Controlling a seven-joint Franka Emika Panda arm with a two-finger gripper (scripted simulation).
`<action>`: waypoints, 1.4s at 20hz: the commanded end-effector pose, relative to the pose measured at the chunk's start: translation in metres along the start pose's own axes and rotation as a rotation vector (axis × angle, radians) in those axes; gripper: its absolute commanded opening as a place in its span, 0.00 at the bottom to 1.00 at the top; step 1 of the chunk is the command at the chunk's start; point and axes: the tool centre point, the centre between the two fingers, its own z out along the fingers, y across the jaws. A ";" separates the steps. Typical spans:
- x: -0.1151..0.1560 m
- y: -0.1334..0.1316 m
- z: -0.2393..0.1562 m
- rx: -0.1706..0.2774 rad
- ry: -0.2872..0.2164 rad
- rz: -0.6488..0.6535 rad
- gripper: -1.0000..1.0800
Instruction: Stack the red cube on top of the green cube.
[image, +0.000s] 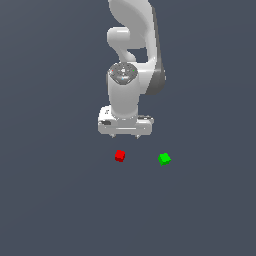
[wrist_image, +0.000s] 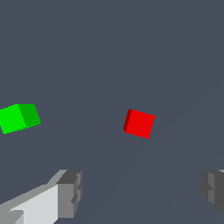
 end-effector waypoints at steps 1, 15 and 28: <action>0.000 0.000 0.000 0.000 0.000 0.000 0.96; 0.016 0.017 0.057 0.001 0.020 0.170 0.96; 0.024 0.027 0.088 0.004 0.029 0.261 0.96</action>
